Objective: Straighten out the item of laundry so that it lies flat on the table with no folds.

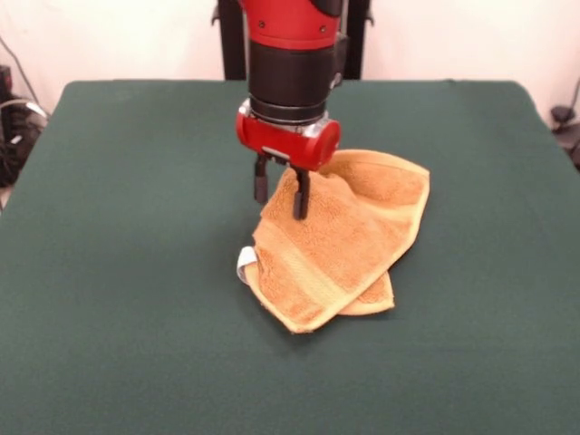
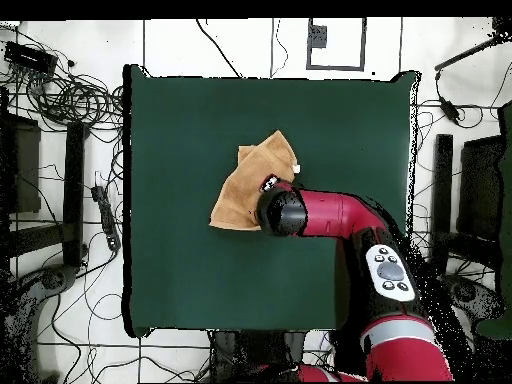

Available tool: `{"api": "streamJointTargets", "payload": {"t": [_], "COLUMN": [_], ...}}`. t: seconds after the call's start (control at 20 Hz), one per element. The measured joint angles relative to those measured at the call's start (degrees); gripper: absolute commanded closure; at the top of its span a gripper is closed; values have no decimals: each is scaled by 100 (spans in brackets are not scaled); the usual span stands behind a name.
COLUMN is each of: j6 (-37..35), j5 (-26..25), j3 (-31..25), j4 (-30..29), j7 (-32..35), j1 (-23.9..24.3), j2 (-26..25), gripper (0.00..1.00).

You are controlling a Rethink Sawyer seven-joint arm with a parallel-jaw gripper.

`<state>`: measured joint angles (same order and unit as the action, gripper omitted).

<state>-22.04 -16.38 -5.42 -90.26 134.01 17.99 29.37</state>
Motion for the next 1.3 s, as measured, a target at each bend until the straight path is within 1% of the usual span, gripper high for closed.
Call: {"api": "streamJointTargets", "payload": {"t": [0.15,1.3], "j6": [-369,-426], "j5": [-108,-568], "j3": [-93,-271], "j4": [105,215], "j7": [0,0], "j1": [80,123], "j2": [4,5], "gripper": [0,0]}}
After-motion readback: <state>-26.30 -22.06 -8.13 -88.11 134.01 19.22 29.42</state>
